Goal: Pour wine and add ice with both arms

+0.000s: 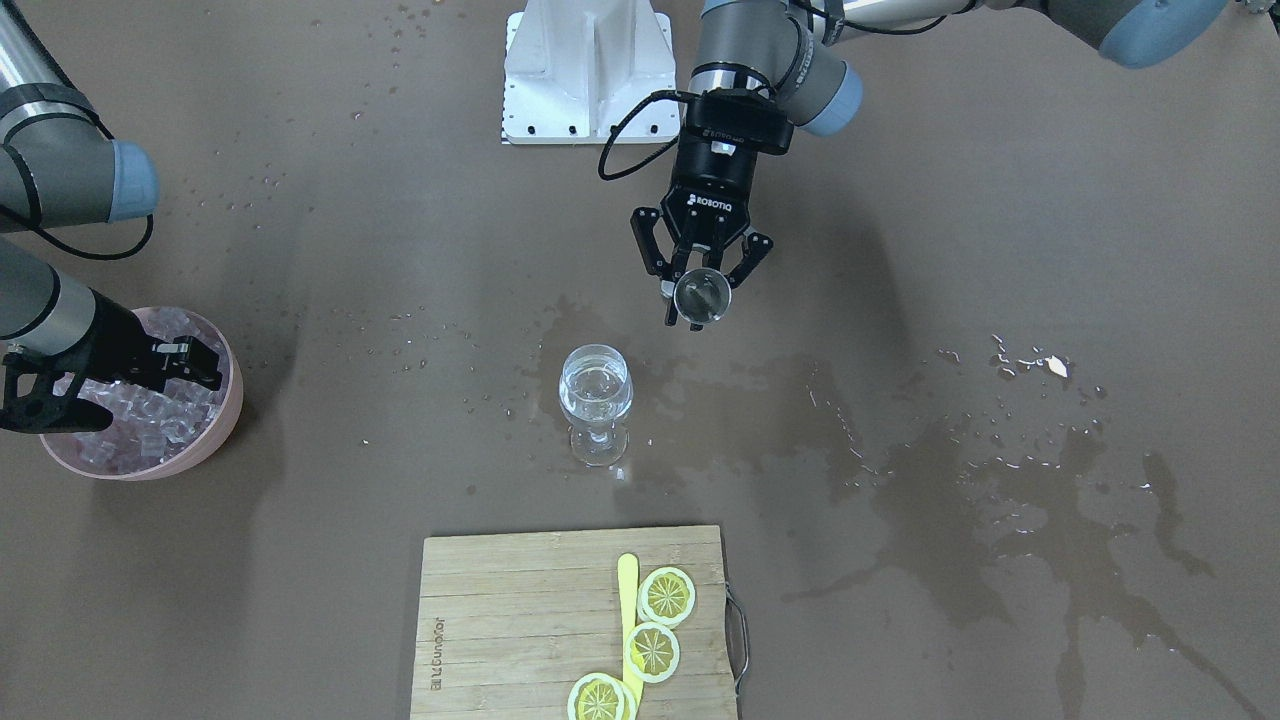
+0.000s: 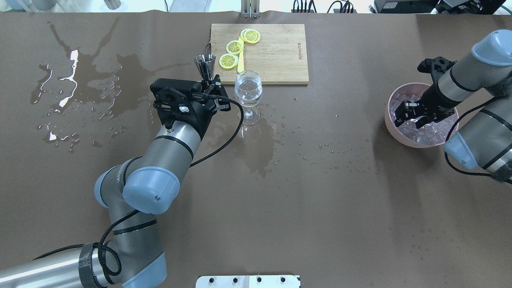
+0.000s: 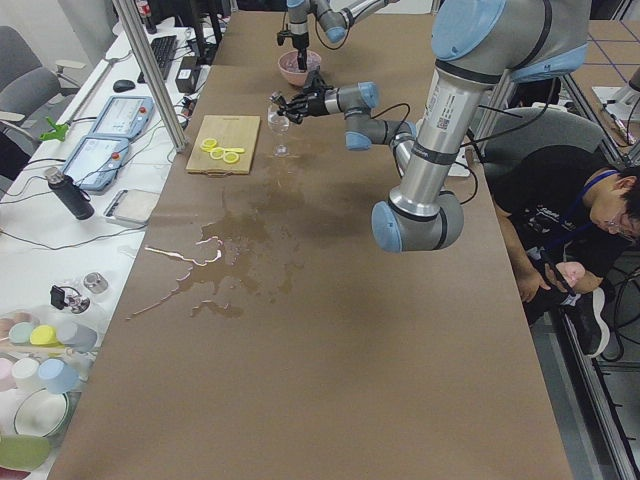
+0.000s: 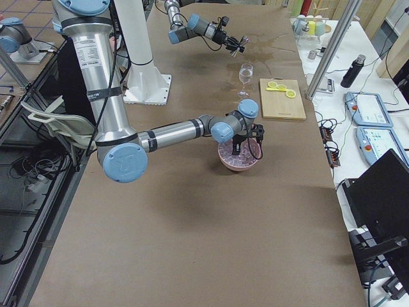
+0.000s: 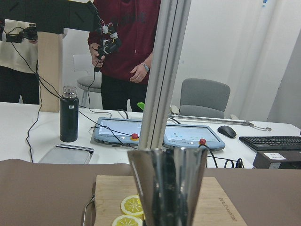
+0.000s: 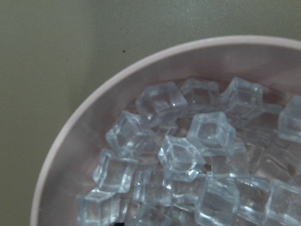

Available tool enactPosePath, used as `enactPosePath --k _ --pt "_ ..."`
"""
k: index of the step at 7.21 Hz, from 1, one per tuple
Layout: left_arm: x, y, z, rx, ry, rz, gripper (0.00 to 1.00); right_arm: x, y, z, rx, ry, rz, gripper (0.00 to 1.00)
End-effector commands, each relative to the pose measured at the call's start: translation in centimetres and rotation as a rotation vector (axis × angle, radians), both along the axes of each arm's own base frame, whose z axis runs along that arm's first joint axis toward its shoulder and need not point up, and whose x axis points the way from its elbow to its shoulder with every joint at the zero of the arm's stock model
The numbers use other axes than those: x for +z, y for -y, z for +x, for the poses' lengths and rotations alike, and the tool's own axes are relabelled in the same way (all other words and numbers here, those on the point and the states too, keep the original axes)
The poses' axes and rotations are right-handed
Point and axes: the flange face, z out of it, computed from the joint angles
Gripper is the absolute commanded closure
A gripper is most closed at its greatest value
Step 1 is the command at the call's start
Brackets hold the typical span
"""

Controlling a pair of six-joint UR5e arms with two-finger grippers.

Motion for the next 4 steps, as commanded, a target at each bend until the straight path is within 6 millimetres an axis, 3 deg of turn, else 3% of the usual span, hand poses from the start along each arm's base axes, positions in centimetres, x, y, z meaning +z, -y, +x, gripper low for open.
enactPosePath --k 1,3,4 --pt "0.1 -1.3 1.3 0.023 0.039 -0.001 0.73 -0.9 0.2 -0.2 0.012 0.022 0.006 0.67" --pt "-0.3 -2.0 2.2 0.040 0.063 -0.010 0.74 -1.8 0.2 -0.2 0.012 0.034 0.021 0.95" --pt "-0.8 -1.9 2.3 0.042 0.067 -0.005 0.74 -2.4 0.1 0.1 0.014 0.041 0.027 1.00"
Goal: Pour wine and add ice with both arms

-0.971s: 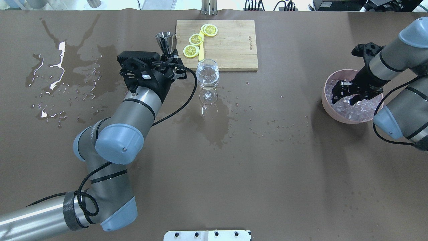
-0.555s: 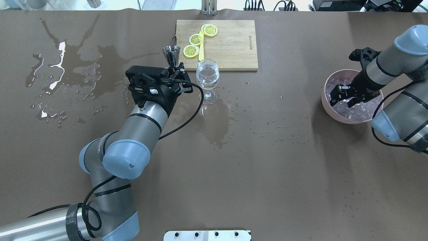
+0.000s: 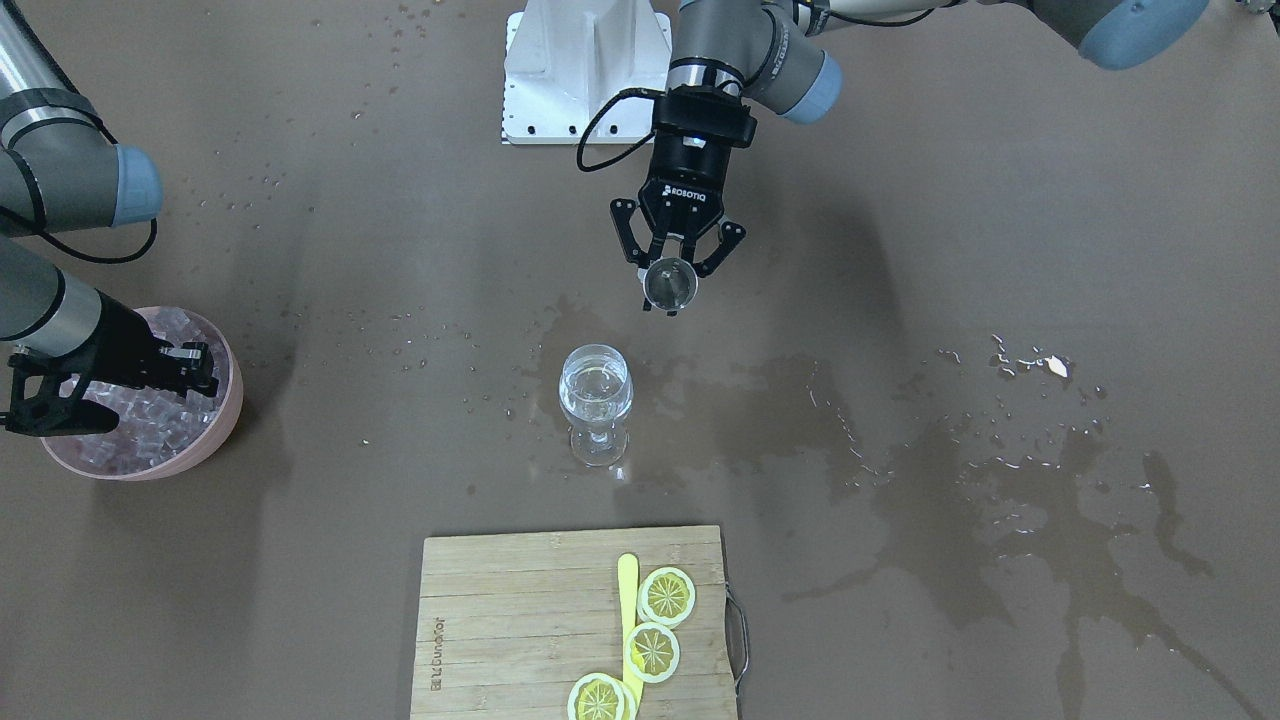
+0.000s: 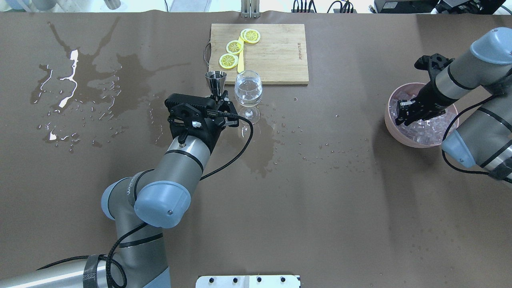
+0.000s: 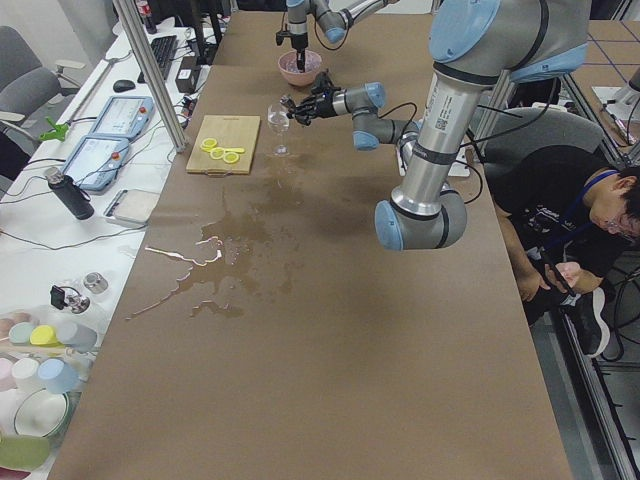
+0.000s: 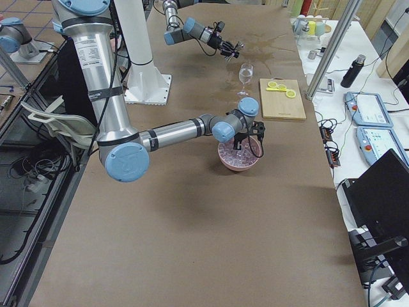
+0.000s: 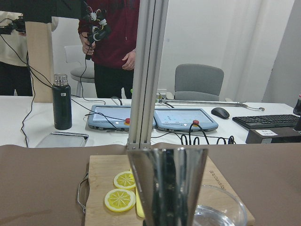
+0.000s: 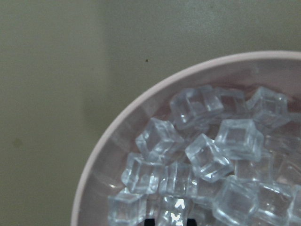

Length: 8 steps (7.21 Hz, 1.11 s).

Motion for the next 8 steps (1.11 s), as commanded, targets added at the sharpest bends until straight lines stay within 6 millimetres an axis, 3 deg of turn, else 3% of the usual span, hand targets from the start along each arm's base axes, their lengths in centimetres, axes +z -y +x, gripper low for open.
enactPosePath --k 1,2,6,8 --pt "-1.6 -0.1 0.5 0.011 0.027 0.000 0.74 -1.2 -0.1 0.5 0.005 0.013 0.017 1.00" --pt "-2.6 0.0 0.6 0.011 0.028 -0.001 0.74 -1.4 0.1 1.0 0.012 0.015 0.016 1.00" --pt "-3.1 1.0 0.2 -0.005 0.052 0.010 0.74 -1.9 1.4 4.3 0.060 0.019 -0.005 1.00" --pt "-4.1 2.5 -0.5 -0.027 0.076 0.000 0.75 -3.6 2.0 5.2 0.072 0.005 -0.023 1.00"
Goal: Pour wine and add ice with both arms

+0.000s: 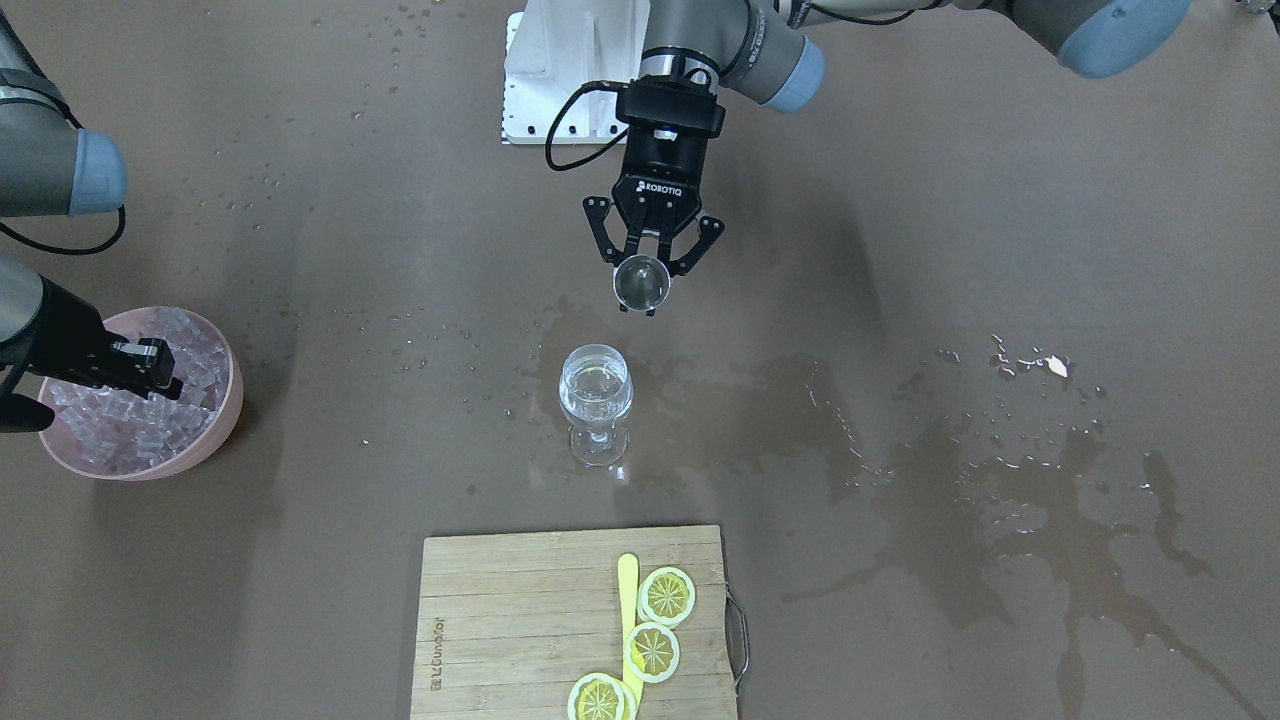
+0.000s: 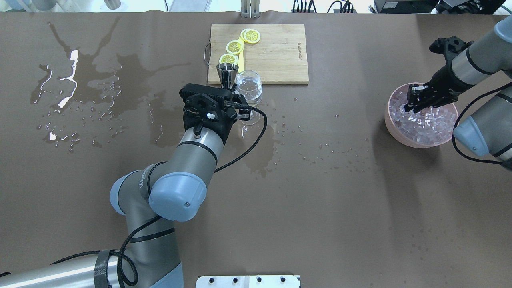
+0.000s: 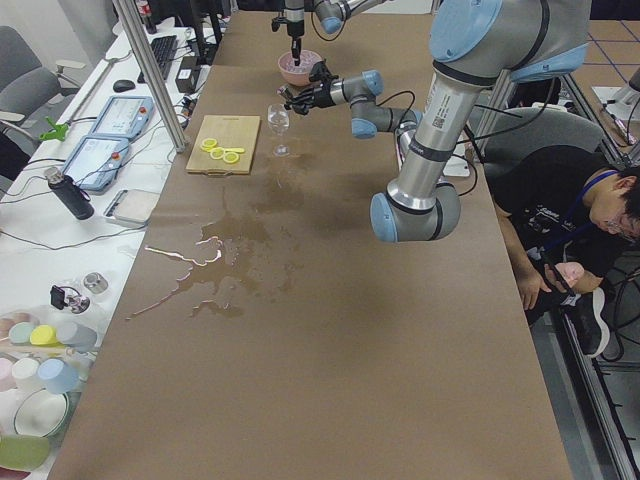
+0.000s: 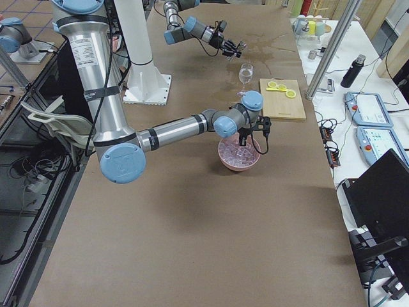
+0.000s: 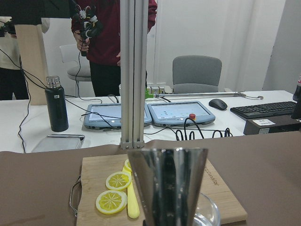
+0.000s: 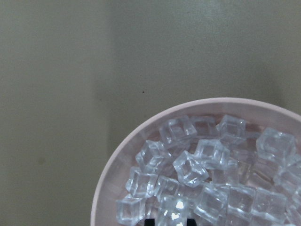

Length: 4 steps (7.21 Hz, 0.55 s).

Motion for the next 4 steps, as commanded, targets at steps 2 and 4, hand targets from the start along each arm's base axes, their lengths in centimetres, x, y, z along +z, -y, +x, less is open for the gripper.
enactPosePath --k 2,4 --pt "-0.4 1.9 -0.5 0.003 0.034 -0.020 0.75 -3.0 1.0 1.1 0.019 -0.013 -0.019 1.00" --pt "-0.8 2.1 -0.2 0.004 0.052 -0.029 0.75 -3.6 0.9 1.6 0.025 -0.007 -0.010 1.00"
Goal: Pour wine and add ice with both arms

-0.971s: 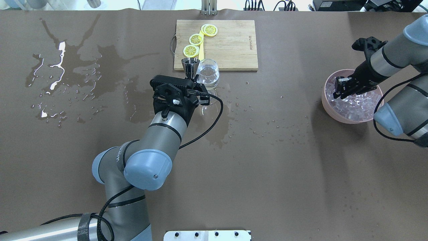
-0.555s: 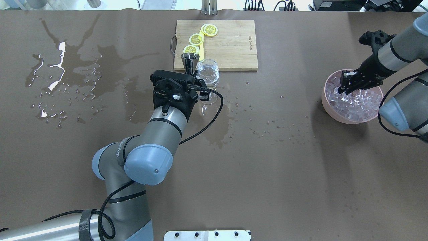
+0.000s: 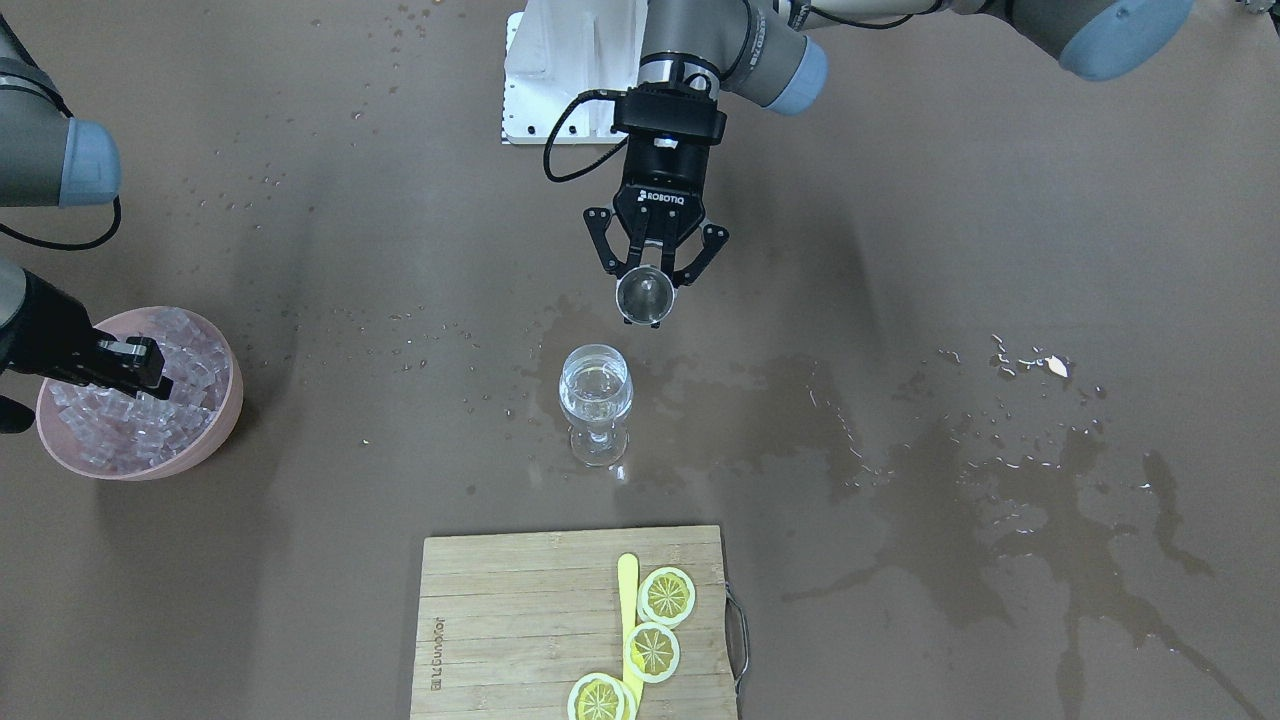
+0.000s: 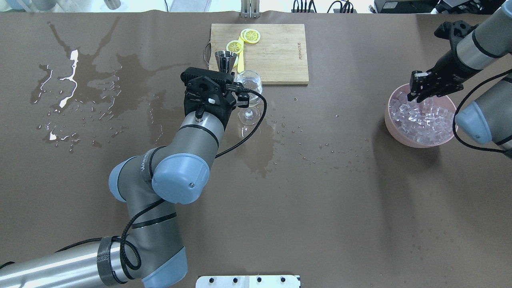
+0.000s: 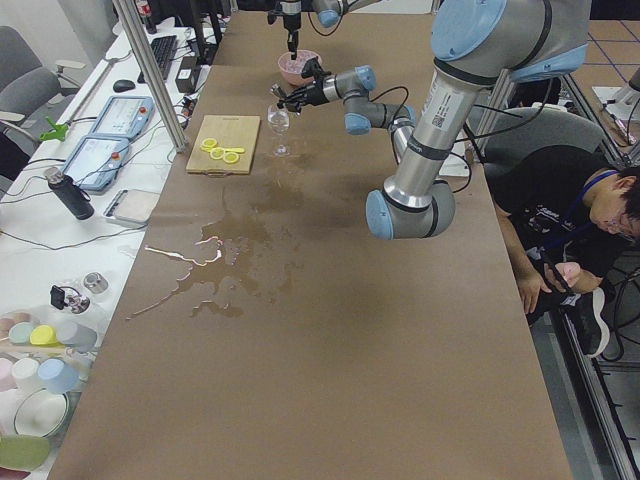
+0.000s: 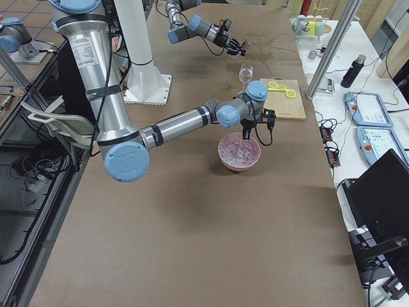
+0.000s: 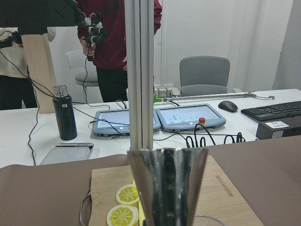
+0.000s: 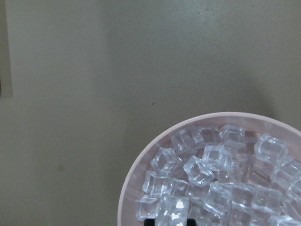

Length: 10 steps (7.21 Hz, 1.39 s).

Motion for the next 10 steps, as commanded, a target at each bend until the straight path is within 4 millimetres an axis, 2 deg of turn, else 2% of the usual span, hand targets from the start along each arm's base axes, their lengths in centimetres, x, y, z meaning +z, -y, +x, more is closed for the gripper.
enactPosePath --k 1,4,5,10 --pt "-0.3 0.2 0.5 0.017 0.021 -0.016 0.75 -0.6 0.1 0.6 0.008 0.000 -0.002 1.00" --pt "0.2 0.4 1.0 0.019 0.035 -0.022 0.75 -0.3 0.6 1.5 -0.016 -0.019 0.033 1.00" --pt "0.2 0.4 1.1 0.019 0.041 -0.024 0.75 -0.3 0.9 2.6 -0.008 -0.023 0.034 1.00" --pt "-0.4 0.4 1.6 0.043 0.067 -0.042 0.75 -2.7 2.0 3.3 0.007 -0.021 0.040 1.00"
